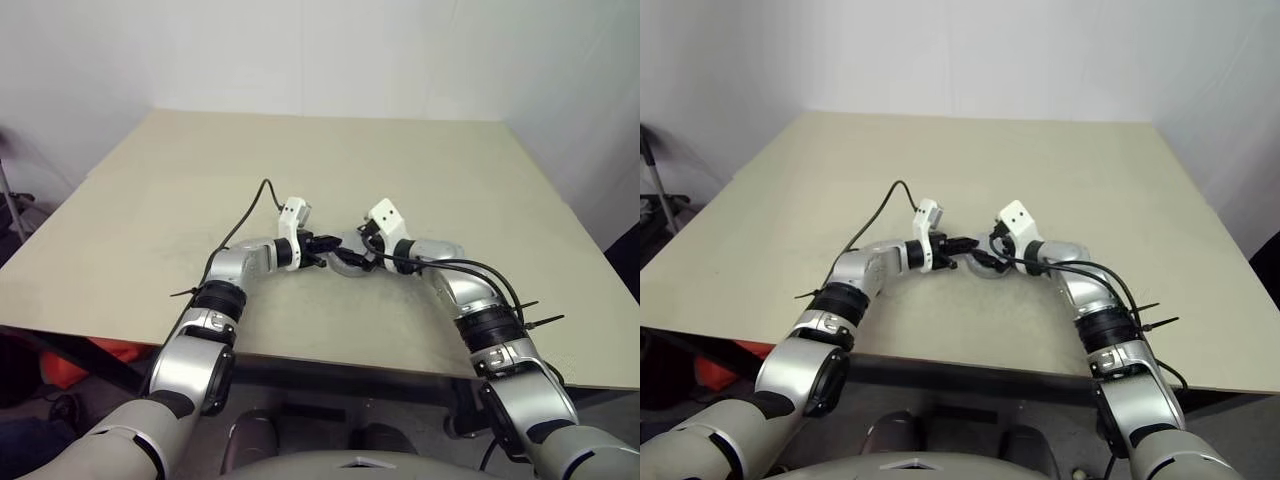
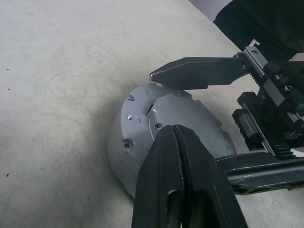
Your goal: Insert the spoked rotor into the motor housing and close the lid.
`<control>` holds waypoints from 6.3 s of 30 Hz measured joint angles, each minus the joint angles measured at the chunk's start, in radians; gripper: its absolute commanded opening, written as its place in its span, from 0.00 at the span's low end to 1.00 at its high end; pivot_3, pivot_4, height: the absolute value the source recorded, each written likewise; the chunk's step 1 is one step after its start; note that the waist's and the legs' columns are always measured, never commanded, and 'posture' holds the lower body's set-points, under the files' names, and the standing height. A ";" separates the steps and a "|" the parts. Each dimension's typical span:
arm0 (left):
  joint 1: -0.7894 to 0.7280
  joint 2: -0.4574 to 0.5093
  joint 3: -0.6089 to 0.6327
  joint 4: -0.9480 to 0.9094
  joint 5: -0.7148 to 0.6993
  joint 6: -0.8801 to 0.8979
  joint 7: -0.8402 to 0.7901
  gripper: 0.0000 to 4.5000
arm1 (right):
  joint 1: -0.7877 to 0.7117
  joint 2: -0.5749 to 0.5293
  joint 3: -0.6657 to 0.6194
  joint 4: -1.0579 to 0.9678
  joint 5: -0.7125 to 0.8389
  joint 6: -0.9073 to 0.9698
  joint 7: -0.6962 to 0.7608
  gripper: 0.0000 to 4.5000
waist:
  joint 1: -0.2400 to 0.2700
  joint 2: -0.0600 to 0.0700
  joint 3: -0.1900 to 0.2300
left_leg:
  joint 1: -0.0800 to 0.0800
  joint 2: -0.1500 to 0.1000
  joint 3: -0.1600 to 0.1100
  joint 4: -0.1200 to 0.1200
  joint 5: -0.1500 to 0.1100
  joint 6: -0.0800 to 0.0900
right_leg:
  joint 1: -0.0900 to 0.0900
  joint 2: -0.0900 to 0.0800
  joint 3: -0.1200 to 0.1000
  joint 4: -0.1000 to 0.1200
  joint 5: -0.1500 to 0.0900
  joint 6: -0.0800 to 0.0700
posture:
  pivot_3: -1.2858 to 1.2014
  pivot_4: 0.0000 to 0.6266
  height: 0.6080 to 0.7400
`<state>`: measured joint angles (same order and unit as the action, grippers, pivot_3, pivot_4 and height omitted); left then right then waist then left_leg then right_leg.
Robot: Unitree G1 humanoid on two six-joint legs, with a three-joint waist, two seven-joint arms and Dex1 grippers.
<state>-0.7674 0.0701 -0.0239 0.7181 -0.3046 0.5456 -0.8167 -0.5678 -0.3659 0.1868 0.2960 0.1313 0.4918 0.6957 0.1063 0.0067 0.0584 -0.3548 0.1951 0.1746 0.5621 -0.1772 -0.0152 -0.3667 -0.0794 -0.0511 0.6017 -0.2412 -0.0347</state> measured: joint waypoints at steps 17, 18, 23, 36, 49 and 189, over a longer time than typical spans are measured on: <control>0.010 -0.010 -0.011 -0.013 0.003 0.007 -0.010 0.00 | 0.054 -0.144 -0.201 -0.234 0.215 0.218 0.105 0.99 | 0.022 0.000 0.001 | -0.013 -0.006 0.000 0.001 -0.003 0.006 | -0.009 -0.005 -0.002 0.001 0.003 -0.004 | 0.52 0.00 1.00; 0.012 -0.011 -0.012 -0.018 0.002 0.007 -0.014 0.00 | 0.057 -0.144 -0.214 -0.224 0.225 0.243 0.095 0.99 | 0.022 0.000 0.001 | -0.013 -0.006 0.000 0.001 -0.003 0.006 | -0.009 -0.005 -0.002 0.001 0.003 -0.004 | 0.52 0.00 1.00; 0.038 -0.010 -0.016 -0.051 -0.001 0.005 -0.024 0.00 | 0.085 -0.145 -0.300 -0.191 0.306 0.412 0.064 0.99 | 0.023 0.000 0.001 | -0.013 -0.007 0.000 0.002 -0.003 0.006 | -0.008 -0.006 -0.002 0.002 0.003 -0.004 | 0.52 0.00 1.00; 0.065 -0.008 -0.019 -0.089 -0.003 0.010 -0.023 0.00 | 0.100 -0.090 -0.482 -0.127 0.445 0.808 -0.070 0.99 | 0.030 0.001 0.000 | -0.011 -0.006 0.000 0.003 -0.002 0.003 | -0.008 -0.006 -0.003 0.004 0.003 -0.003 | 0.52 0.00 1.00; 0.070 0.008 -0.017 -0.091 -0.002 0.008 -0.009 0.00 | -0.044 0.116 -0.542 0.025 0.446 0.821 -0.204 0.99 | 0.017 0.001 -0.001 | -0.005 -0.005 0.000 0.000 0.001 -0.002 | -0.005 -0.006 -0.002 0.005 0.002 -0.003 | 0.52 0.00 1.00; 0.160 0.266 0.767 0.034 -0.485 -0.271 0.660 0.90 | -0.269 0.261 -0.638 0.287 0.623 0.476 -0.530 1.00 | 0.019 -0.004 0.001 | -0.027 -0.005 -0.006 0.017 0.003 -0.005 | -0.024 -0.005 -0.003 0.021 0.009 0.007 | 0.52 0.00 1.00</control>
<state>-0.6076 0.3361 0.7434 0.7525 -0.7900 0.2743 -0.1562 -0.8370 -0.1052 -0.4508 0.5827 0.7540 0.9680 0.1653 0.1251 0.0024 0.0597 -0.3820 0.1897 0.1690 0.5793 -0.1741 -0.0203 -0.3903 -0.0845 -0.0541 0.6223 -0.2318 -0.0276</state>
